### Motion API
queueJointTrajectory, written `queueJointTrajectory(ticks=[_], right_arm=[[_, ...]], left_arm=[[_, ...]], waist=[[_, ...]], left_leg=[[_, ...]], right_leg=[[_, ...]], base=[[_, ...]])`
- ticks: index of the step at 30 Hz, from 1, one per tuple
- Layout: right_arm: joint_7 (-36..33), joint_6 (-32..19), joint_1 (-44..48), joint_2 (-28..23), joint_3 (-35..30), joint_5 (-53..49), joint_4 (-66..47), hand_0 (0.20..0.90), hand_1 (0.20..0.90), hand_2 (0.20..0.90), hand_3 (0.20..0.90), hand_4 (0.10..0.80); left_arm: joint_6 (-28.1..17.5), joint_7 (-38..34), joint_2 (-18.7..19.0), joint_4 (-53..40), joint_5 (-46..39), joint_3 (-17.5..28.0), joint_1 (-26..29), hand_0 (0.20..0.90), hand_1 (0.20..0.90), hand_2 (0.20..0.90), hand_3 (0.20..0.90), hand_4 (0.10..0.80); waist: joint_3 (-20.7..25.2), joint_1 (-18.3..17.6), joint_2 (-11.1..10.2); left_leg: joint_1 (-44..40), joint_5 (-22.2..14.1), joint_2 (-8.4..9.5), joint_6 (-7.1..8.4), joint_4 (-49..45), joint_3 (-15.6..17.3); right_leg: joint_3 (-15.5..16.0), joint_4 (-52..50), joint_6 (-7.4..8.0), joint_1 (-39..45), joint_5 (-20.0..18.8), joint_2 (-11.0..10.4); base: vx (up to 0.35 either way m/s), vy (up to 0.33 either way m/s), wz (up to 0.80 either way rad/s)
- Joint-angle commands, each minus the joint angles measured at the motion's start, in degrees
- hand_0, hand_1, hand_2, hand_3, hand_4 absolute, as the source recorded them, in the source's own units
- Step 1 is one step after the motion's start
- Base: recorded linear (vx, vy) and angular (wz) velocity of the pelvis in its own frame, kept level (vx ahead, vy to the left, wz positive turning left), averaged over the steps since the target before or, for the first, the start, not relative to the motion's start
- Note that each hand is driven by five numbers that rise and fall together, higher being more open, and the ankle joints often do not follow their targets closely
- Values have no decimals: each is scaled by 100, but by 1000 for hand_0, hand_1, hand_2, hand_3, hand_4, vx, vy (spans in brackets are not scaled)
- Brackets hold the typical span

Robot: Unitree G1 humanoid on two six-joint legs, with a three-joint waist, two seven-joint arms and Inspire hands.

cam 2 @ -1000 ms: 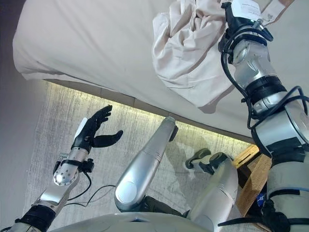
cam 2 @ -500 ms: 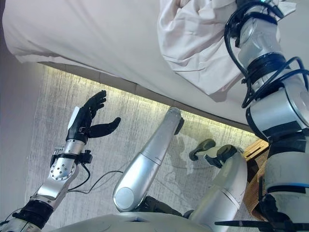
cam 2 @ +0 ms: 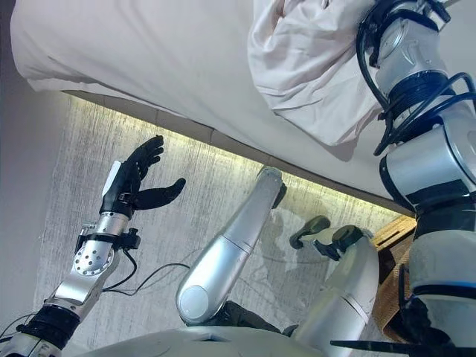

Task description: Pick up the clothes from the bed and place them into the basket

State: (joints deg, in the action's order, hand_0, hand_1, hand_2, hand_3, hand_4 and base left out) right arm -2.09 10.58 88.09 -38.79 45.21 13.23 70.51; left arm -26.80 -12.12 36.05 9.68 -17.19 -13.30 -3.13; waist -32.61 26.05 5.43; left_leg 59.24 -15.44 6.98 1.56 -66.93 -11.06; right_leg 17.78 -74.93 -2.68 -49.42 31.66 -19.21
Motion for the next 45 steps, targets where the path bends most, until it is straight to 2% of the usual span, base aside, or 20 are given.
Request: queueJointTrajectory(ticks=[1, 5, 11, 17, 20, 21, 23, 28, 34, 42, 43, 45], right_arm=[[-387, -412, 61, 34, 101, -368, -515, 300, 300, 300, 200, 100], [-681, -893, -244, 27, -273, -444, -844, 300, 300, 300, 200, 100], [-899, -891, -690, -194, -771, -863, -1346, 300, 300, 300, 200, 100], [-980, -1031, -1181, -496, -1153, -1240, -1727, 300, 300, 300, 200, 100], [-1068, -1009, -1339, -765, -1139, -977, -2099, 300, 300, 300, 200, 100], [-1116, -1032, -1367, -831, -1138, -987, -2149, 300, 300, 300, 200, 100], [-1108, -958, -1600, -1114, -1230, -1008, -2500, 300, 300, 300, 200, 100], [-1021, -1155, -2248, -1678, -1643, -1097, -2905, 300, 300, 300, 200, 100], [-1046, -1339, -3210, -2201, -2462, -924, -3394, 300, 300, 300, 200, 100], [-1128, -1396, -4084, -2812, -3402, -955, -3840, 300, 300, 300, 200, 100], [-1198, -1367, -4311, -2994, -3678, -1022, -3952, 300, 300, 300, 200, 100], [-1162, -1374, -4576, -3145, -3989, -967, -4039, 300, 300, 300, 200, 100]], left_arm=[[-503, -250, 211, -453, 139, 375, 88, 900, 900, 900, 900, 800], [-228, -361, 220, -311, 275, 363, 155, 900, 900, 900, 900, 800], [70, -309, 172, -74, 462, 380, 206, 900, 900, 900, 900, 800], [231, -174, 39, 216, 626, 317, 207, 900, 900, 900, 900, 800], [286, -252, -3, 259, 731, 223, 207, 900, 900, 900, 900, 800], [283, -279, -11, 251, 761, 204, 219, 900, 900, 900, 900, 800], [378, -372, -56, 297, 839, 158, 252, 900, 900, 900, 900, 800], [471, -343, -179, 631, 899, 125, 271, 900, 900, 900, 900, 800], [315, -262, -261, 1229, 962, 88, 329, 900, 900, 900, 900, 800], [144, -91, -303, 1651, 981, 147, 353, 900, 900, 900, 900, 800], [76, 1, -322, 1747, 1019, 150, 347, 900, 900, 900, 900, 800], [36, 45, -333, 1847, 1034, 137, 384, 900, 900, 900, 900, 800]], waist=[[281, -19, 37], [281, -130, -59], [293, -279, -147], [698, -434, -315], [933, -554, -398], [987, -588, -402], [1261, -780, -497], [1827, -1238, -690], [2371, -1831, -754], [2672, -2307, -783], [2750, -2471, -782], [2813, -2582, -783]], left_leg=[[-480, -452, 144, -632, -100, 754], [-1219, -355, -15, -580, 388, 774], [-2327, -140, -191, -498, 1262, 814], [-3227, 119, -445, -365, 2362, 856], [-3783, 326, -565, -299, 3123, 849], [-3832, 521, -590, -321, 3324, 874], [-4293, 667, -665, -260, 3927, 963], [-5216, 958, -791, -147, 5020, 1280], [-5869, 1168, -857, -97, 5855, 1593], [-6287, 1150, -965, -69, 6274, 1916], [-6360, 1154, -996, -59, 6384, 2005], [-6415, 1171, -1015, -51, 6475, 2075]], right_leg=[[669, 124, -225, 509, -498, 666], [581, 630, -210, 1161, -603, 628], [547, 1467, -197, 2229, -802, 561], [557, 2702, -88, 3218, -1209, 597], [506, 3478, -19, 3731, -1471, 685], [565, 3675, -62, 3774, -1652, 689], [502, 4382, 30, 4184, -1872, 793], [271, 5635, 236, 4867, -2249, 1088], [-68, 6331, 432, 5136, -2614, 1275], [-498, 6719, 554, 5255, -2720, 1395], [-625, 6787, 593, 5250, -2750, 1421], [-720, 6819, 625, 5233, -2778, 1447]], base=[[44, -7, -3], [49, 5, -16], [86, -2, -15], [101, 8, -12], [75, 65, -25], [39, 103, -30], [85, 77, -30], [133, 34, -20], [98, 41, -38], [27, 6, -39], [-13, 2, -37], [-21, 12, -35]])
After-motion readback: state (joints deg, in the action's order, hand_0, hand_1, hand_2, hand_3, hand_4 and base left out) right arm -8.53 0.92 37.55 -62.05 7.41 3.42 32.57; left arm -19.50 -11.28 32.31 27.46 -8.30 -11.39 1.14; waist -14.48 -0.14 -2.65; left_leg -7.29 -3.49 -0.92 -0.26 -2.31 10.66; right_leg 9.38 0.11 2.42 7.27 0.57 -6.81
